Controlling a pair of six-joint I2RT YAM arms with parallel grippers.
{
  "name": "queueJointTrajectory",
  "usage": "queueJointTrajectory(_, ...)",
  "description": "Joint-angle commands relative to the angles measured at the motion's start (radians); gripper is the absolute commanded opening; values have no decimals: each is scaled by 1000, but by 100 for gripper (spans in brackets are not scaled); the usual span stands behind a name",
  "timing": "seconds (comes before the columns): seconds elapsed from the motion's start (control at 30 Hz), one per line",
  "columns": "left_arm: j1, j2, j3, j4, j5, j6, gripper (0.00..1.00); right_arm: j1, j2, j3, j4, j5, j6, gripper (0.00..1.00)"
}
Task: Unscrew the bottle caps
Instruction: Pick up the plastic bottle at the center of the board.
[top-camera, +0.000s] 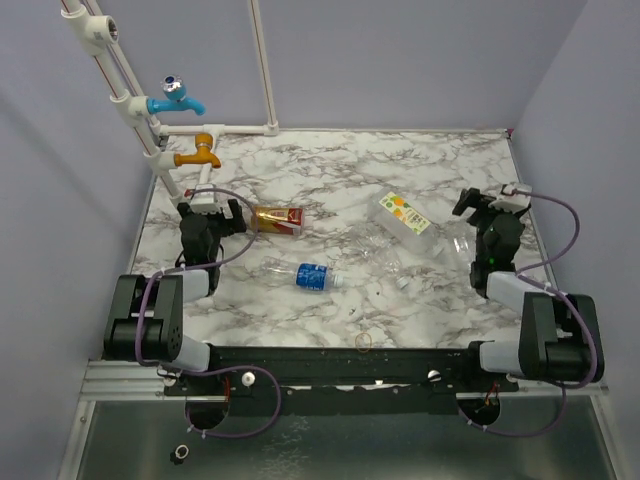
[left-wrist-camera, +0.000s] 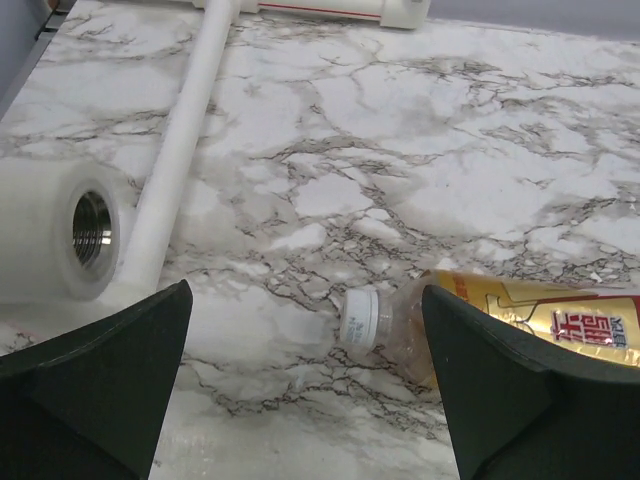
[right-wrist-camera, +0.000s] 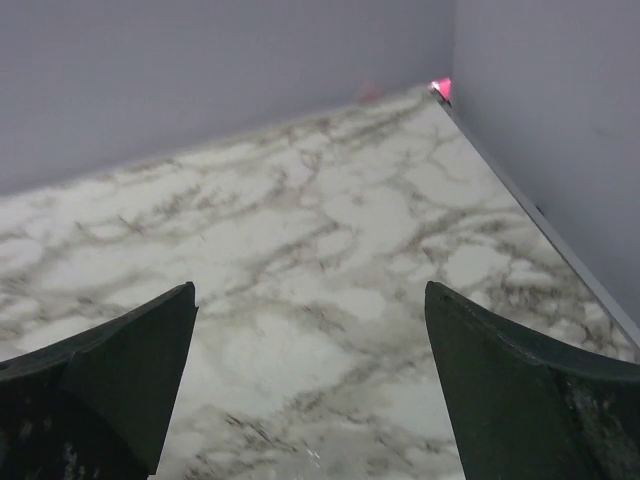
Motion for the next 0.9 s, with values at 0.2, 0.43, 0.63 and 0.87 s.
queueJointTrajectory(0.2,5,-113,338,-742,128,39,98,-3,-274,174,-394,-471,416,100)
queueJointTrajectory(0.43,5,-215,508,-1206,241,269,99,59,-81,427,-738,-664,358,100)
queueJointTrajectory(0.63,5,-360,406,-1301,347,312,99,219,-10,490,-825,-515,252,100)
queueJointTrajectory(0.87,2,-425,356,-1383,460,325,99,492,146,672,-972,-383,122,100)
